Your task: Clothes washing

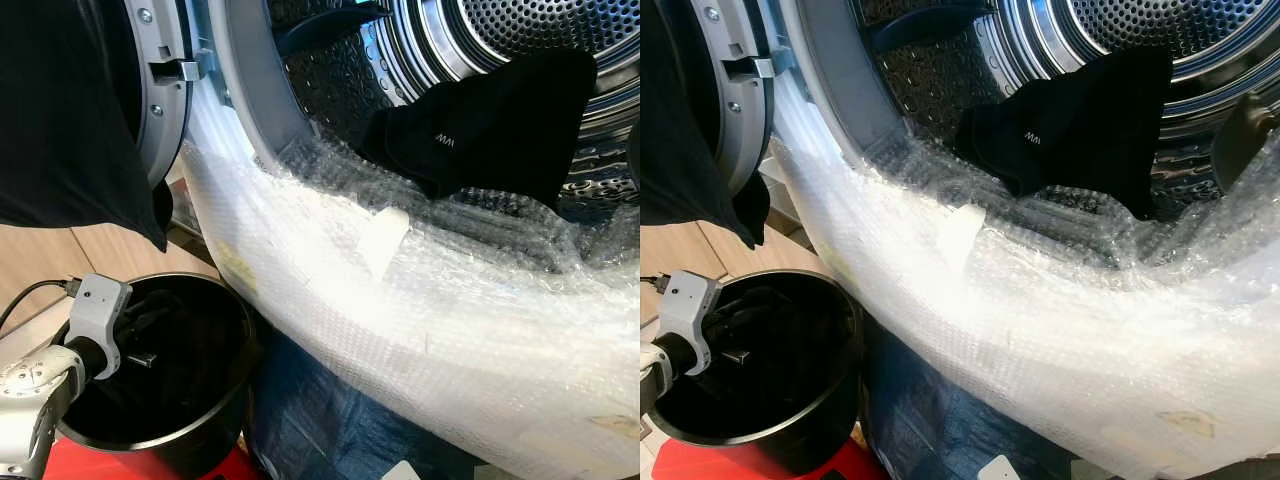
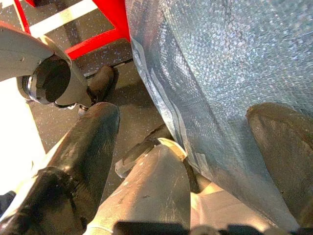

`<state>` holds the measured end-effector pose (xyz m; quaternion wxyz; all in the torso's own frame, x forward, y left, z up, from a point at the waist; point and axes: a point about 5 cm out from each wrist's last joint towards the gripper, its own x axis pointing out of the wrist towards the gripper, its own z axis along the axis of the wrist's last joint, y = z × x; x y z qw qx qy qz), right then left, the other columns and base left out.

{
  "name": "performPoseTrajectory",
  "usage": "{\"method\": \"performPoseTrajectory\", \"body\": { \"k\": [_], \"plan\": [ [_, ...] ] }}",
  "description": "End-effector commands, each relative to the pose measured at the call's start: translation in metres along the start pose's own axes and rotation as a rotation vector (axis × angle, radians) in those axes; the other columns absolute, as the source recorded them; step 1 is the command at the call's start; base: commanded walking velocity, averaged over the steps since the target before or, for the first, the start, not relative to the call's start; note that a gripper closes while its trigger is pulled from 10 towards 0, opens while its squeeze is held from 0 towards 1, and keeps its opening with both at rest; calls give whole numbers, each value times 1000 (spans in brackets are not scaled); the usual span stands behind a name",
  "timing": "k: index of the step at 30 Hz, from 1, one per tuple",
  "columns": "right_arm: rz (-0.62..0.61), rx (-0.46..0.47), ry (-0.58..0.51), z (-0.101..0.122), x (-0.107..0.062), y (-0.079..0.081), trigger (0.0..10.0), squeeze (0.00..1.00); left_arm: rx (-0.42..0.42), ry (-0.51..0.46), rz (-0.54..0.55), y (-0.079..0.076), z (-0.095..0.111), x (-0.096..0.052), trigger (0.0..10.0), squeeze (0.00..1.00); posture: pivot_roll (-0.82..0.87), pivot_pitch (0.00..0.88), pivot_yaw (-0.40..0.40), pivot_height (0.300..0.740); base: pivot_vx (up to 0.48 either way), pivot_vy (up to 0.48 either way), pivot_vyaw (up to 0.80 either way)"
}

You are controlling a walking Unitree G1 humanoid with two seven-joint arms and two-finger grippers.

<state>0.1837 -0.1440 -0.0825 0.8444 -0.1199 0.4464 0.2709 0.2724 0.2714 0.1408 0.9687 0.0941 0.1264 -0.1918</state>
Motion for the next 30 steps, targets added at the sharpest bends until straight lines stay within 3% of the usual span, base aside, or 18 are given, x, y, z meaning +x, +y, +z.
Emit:
{"method": "performPoseTrajectory", "body": {
  "k": [1,11,13,15,16,17,20,23,27,30],
  "plan": [
    [-13,16,8,-3,-1,-3,10000,0,47,18,-57,-3,3,-8,10000,1000,104,49,-60,740,0,0,0],
    [-14,17,9,-3,-1,-3,10000,0,69,44,45,24,7,-32,10000,1000,113,55,-62,740,0,0,0],
    [-15,19,7,-3,-1,-3,10000,0,53,53,112,32,9,-33,10000,1000,119,56,-61,740,0,0,0],
    [-13,18,7,-2,-1,-3,10000,0,8,63,268,47,10,-31,10000,1000,125,60,-66,740,0,0,0],
    [-13,18,7,-2,-1,-3,10000,0,8,63,268,47,10,-31,10000,1000,125,60,-66,740,0,0,0],
    [-13,19,6,-1,-1,-3,10000,0,-54,29,339,54,14,-29,10000,1000,125,60,-66,740,0,0,0],
    [-15,22,2,0,0,-2,10000,0,-80,-31,293,48,19,-24,10000,1000,121,56,-66,740,0,0,0],
    [-17,21,-2,2,0,-3,10000,0,-48,-47,122,26,20,-11,10000,1000,116,60,-66,740,0,0,0],
    [-26,27,-6,3,-1,-5,10000,0,-60,-18,169,31,15,0,10000,1000,109,55,-65,740,0,0,0],
    [-29,27,-4,2,-1,-6,10000,0,-32,-16,146,29,16,10,10000,1000,110,56,-68,740,0,0,0]
  ]
}}
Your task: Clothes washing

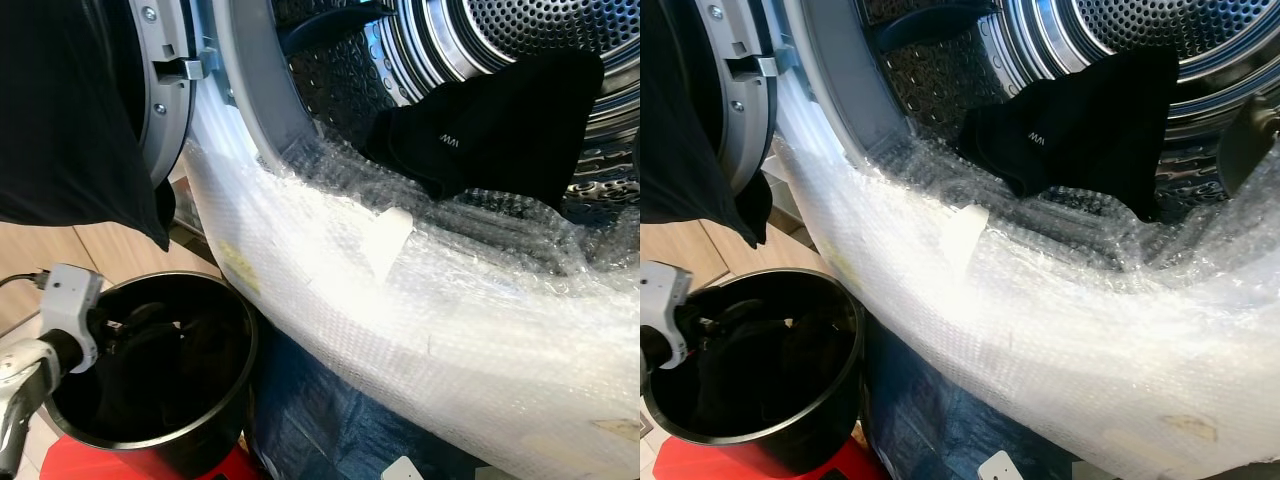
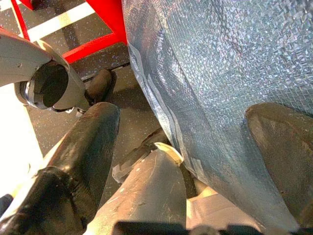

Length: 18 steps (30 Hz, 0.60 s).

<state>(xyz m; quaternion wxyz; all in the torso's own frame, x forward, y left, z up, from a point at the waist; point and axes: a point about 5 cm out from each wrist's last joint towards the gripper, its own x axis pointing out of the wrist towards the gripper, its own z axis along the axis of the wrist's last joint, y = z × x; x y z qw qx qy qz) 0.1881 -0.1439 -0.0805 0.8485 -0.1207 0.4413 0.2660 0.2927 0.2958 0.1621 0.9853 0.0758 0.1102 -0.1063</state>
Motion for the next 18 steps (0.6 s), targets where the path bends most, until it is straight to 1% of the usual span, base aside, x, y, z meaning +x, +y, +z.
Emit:
{"method": "performPoseTrajectory", "body": {
  "k": [1,2,3,5,6,7,8,9,11,14,16,17,18],
  "plan": [
    [-17,26,7,-2,-1,-4,10000,0,18,3,-35,-7,-2,8,10000,1000,110,56,-68,740,0,0,0],
    [-17,26,7,-2,-1,-4,10000,0,18,3,-35,-7,-2,8,10000,1000,110,56,-68,740,0,0,0],
    [-17,25,10,-3,-2,-4,10000,0,18,-3,-76,-12,0,14,10000,1000,112,51,-75,740,0,0,0],
    [-18,25,11,-3,-2,-4,10000,0,39,-12,-140,-17,4,19,10000,1000,108,48,-77,740,0,0,0],
    [-19,26,12,-3,-2,-4,10000,0,35,-12,-155,-17,5,21,10000,1000,108,48,-77,740,0,0,0],
    [-16,23,12,-3,-2,-4,10000,0,130,33,-184,-15,1,25,10000,1000,105,48,-73,740,0,0,0],
    [-15,23,12,-3,-1,-4,10000,0,159,47,-189,-14,0,25,10000,1000,105,48,-73,740,0,0,0],
    [-16,25,11,-3,-1,-4,10000,0,168,43,-211,-13,0,26,10000,1000,105,50,-71,740,0,0,0],
    [-19,30,8,-2,-1,-4,10000,0,176,49,-273,-11,2,26,10000,1000,102,55,-71,740,0,0,0],
    [-19,29,9,-2,-1,-3,10000,0,154,72,-320,-9,-1,27,10000,1000,105,57,-68,740,0,0,0],
    [-19,33,7,-2,-1,-2,10000,0,183,120,-352,-7,-6,27,10000,1000,105,57,-68,740,0,0,0],
    [-19,34,7,-2,-1,-2,10000,0,186,129,-358,-6,-7,27,10000,1000,105,57,-68,740,0,0,0],
    [-19,35,6,-2,-1,-2,10000,0,169,135,-408,-7,-9,26,10000,1000,105,57,-68,740,0,0,0]
  ]
}}
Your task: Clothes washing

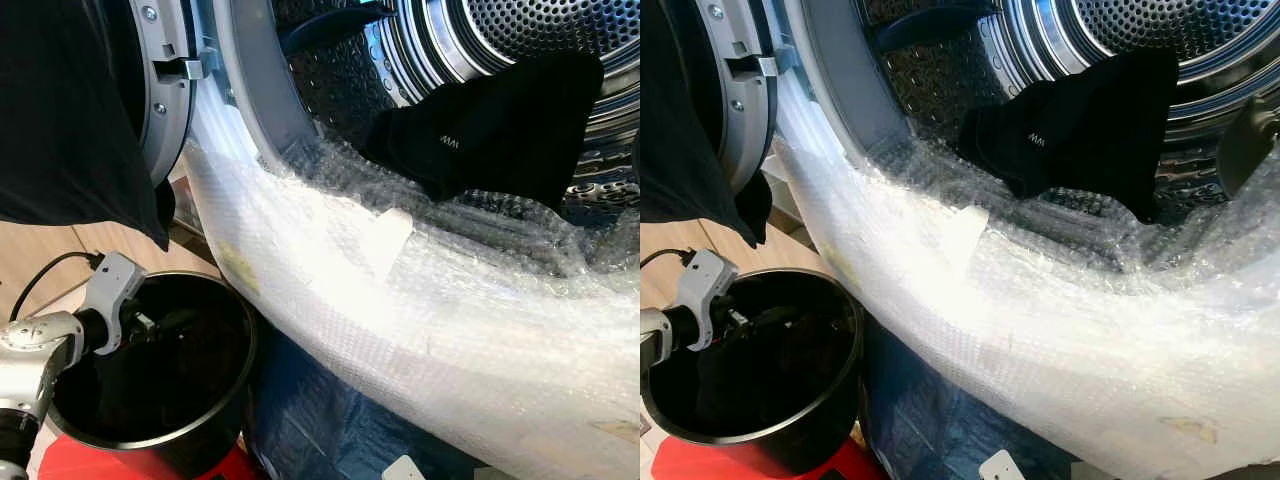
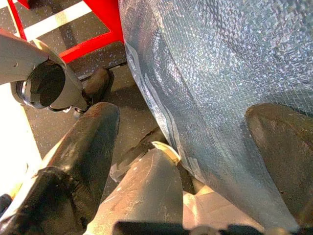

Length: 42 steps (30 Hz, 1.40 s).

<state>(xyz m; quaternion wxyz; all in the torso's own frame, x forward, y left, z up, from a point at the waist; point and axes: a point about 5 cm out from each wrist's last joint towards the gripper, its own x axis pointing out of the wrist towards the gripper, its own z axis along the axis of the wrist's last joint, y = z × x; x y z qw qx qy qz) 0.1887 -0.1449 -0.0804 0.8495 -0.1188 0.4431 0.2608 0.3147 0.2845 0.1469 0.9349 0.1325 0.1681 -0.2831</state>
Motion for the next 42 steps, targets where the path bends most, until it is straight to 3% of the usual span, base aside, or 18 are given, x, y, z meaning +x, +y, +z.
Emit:
{"method": "performPoseTrajectory", "body": {
  "k": [1,3,4,6,9,10,11,13,17,18,22,25,32,36,38,40,42],
  "plan": [
    [-11,27,4,-2,0,-1,10000,0,16,31,-61,1,-2,-1,10000,1000,105,57,-68,740,0,0,0],
    [-11,28,6,-3,-1,-1,10000,0,25,55,-78,3,-5,1,10000,1000,96,56,-70,740,0,0,0],
    [-10,28,8,-4,-1,0,10000,0,22,66,-137,0,-7,3,9647,1000,98,57,-71,740,0,0,0],
    [-8,27,11,-6,-1,0,10000,0,-5,62,-208,-6,-9,6,9961,1000,96,57,-74,740,0,0,0],
    [-6,28,12,-6,-1,1,10000,0,-2,65,-226,-8,-10,7,10000,1000,96,57,-74,740,0,0,0],
    [-5,30,15,-8,-1,1,10000,0,62,116,-223,-8,-13,12,10000,329,91,60,-76,740,0,0,0],
    [-5,31,17,-9,-2,1,10000,0,110,154,-216,-8,-16,15,10000,0,91,60,-77,740,0,0,0],
    [-5,33,20,-10,-2,2,10000,0,186,225,-234,-12,-19,22,10000,0,91,62,-77,740,0,0,0],
    [-5,35,18,-9,-2,2,10000,0,201,215,-250,-18,-16,31,10000,0,88,61,-77,740,0,0,0],
    [-5,35,18,-9,-2,2,10000,0,282,286,-225,-17,-21,32,10000,0,88,61,-77,740,0,0,0],
    [-5,33,15,-8,-1,2,10000,0,390,374,-197,-15,-27,36,10000,0,88,61,-77,740,0,0,0],
    [-11,34,13,-7,-1,0,10000,0,343,308,-206,-20,-22,44,10000,0,74,50,-71,740,0,0,0],
    [-14,33,10,-6,-2,-2,10000,0,362,306,-171,-18,-18,50,10000,0,65,45,-70,740,0,0,0],
    [-14,33,11,-7,-2,-2,10000,0,308,261,-177,-20,-16,54,10000,0,65,39,-72,740,0,0,0],
    [-15,33,10,-7,-2,-2,10000,0,193,168,-242,-30,-11,61,10000,0,60,36,-72,740,0,0,0],
    [-13,33,9,-6,-2,-2,10000,0,164,144,-285,-37,-10,65,10000,0,56,37,-73,740,0,0,0],
    [-12,33,8,-6,-2,-2,10000,0,185,173,-316,-41,-14,66,10000,0,56,37,-73,740,0,0,0]
  ]
}}
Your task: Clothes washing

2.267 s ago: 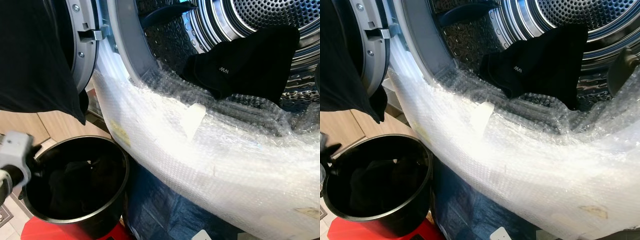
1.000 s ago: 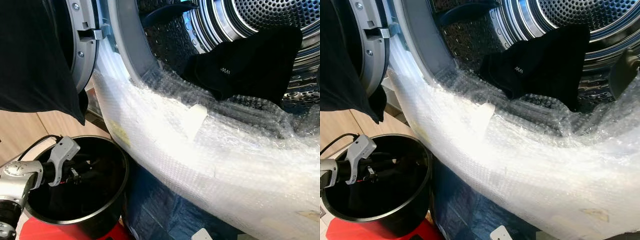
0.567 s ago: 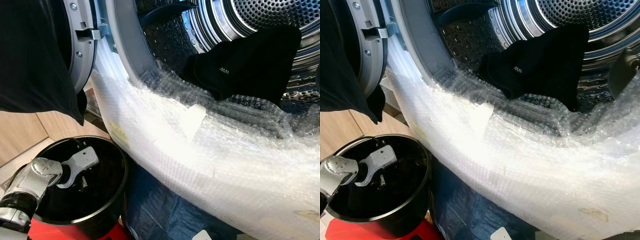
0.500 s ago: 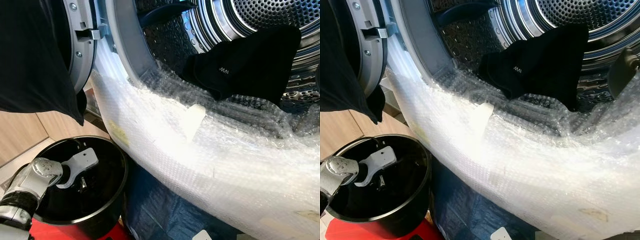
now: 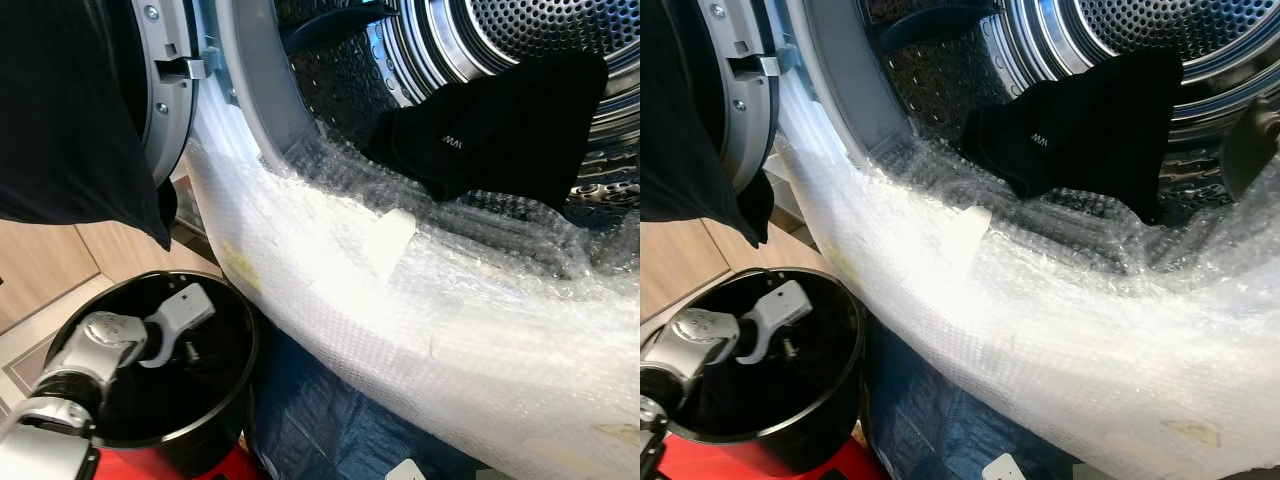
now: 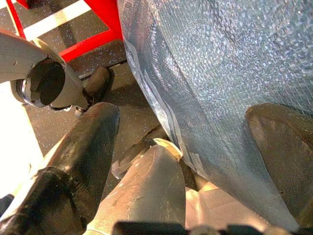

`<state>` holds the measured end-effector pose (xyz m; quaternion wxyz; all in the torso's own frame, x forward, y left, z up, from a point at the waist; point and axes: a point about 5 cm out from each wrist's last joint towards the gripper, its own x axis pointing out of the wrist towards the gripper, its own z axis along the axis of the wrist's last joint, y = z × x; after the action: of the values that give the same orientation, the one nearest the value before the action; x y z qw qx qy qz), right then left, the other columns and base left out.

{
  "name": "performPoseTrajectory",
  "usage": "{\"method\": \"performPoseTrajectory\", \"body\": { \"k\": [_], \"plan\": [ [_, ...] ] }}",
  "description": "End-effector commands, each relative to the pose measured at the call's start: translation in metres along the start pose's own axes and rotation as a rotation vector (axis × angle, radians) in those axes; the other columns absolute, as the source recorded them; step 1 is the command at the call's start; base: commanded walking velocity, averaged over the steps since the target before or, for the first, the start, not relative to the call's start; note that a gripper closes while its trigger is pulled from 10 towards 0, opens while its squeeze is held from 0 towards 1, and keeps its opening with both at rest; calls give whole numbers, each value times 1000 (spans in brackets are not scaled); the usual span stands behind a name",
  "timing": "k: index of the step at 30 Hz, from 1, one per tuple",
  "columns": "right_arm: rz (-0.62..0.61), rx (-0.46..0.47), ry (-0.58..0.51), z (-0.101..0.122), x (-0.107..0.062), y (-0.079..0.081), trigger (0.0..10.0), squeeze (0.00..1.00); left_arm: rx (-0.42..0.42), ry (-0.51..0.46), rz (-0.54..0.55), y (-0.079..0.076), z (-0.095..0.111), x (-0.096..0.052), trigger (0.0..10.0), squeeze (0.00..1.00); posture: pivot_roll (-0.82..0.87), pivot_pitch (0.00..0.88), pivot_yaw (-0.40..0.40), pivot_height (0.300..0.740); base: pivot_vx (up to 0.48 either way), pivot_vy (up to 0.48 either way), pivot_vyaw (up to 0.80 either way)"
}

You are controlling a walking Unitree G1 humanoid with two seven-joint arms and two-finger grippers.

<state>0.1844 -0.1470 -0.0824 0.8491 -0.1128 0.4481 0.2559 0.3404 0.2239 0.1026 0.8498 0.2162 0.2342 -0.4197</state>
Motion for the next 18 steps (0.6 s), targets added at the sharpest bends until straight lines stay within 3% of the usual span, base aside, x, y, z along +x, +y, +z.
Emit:
{"method": "performPoseTrajectory", "body": {
  "k": [1,5,10,17,18],
  "plan": [
    [-10,15,1,-1,-1,-3,10000,0,7,46,-38,-4,-6,3,10000,0,56,37,-73,740,0,0,0],
    [-9,12,2,-1,-1,-2,10000,0,20,116,-72,-10,-16,5,10000,0,54,38,-72,740,0,0,0],
    [-13,17,-3,-1,-1,-4,10000,0,63,210,-30,-11,-25,6,10000,0,34,41,-62,740,0,0,0],
    [-15,21,5,-5,-2,-3,10000,0,63,238,31,-7,-27,5,10000,0,29,32,-58,740,0,0,0],
    [-15,21,6,-5,-2,-3,10000,0,66,233,51,-6,-26,6,0,0,29,32,-58,740,0,0,0]
  ]
}}
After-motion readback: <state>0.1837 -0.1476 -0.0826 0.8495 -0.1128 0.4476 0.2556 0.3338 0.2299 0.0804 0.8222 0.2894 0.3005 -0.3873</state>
